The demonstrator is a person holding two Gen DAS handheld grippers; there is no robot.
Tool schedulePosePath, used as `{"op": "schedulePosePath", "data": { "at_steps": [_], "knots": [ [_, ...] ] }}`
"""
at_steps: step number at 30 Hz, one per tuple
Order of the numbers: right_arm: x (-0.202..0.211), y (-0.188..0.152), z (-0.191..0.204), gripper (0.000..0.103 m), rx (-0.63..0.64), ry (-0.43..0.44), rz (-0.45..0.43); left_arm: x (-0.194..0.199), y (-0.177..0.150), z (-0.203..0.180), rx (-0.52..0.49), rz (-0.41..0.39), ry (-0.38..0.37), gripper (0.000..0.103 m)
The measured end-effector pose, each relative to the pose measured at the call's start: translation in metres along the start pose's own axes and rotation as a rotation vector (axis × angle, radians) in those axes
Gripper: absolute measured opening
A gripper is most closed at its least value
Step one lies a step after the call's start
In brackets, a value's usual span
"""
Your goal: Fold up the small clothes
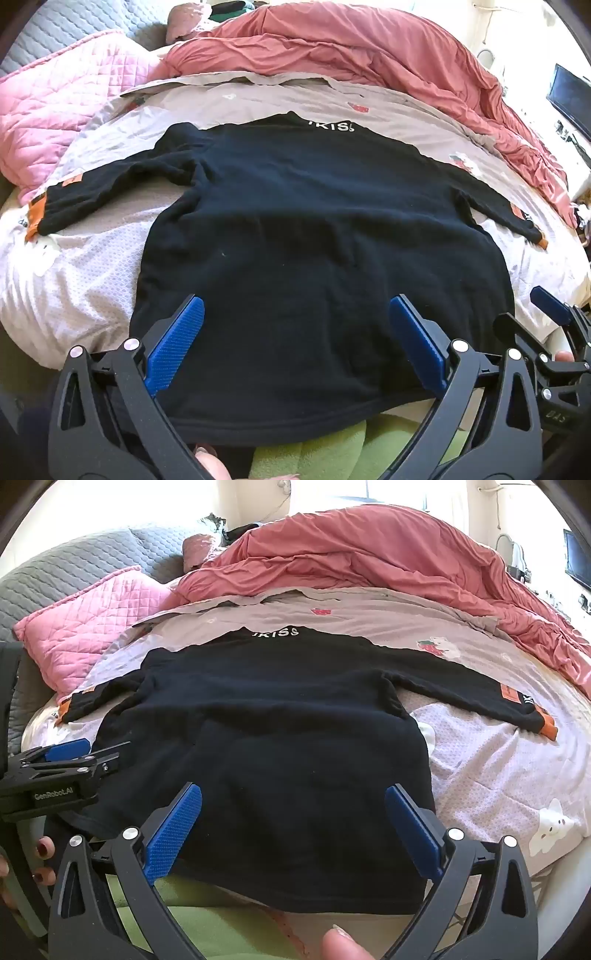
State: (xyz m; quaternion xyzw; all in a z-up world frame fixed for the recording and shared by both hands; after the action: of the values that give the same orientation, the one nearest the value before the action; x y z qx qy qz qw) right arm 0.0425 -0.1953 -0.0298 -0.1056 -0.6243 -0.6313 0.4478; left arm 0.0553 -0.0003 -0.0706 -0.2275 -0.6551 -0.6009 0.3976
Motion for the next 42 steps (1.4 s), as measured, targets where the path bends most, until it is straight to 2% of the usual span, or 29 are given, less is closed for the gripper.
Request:
{"op": "schedulePosePath", "data": {
  "at_steps": [7, 42],
  "knots": [
    [-0.003, 0.001, 0.000, 0.099, -0.016, 0.019, 0.017, -0.001, 0.000, 0.002, -0.001, -0.007, 0.004, 0.094],
    [-0.001, -0.006, -0.003, 0.099, -0.026, -0.007, 0.017, 0.011, 0.005, 0.001, -0.004, -0.024, 0.004, 0.094]
  ]
}}
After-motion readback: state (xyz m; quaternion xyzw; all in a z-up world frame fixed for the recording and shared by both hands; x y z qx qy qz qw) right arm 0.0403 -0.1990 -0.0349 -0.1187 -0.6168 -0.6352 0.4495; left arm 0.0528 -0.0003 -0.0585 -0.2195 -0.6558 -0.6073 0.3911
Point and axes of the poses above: each gripper's, at about its wrist camera, not at the fingertips, and x roughly against the way its jaws point, z to its left, y to its top, the point moved 9 cm from there along -x, roughly the way its jaws point, and after that the axes turned 11 degrees about y, right-handed, at the moved point
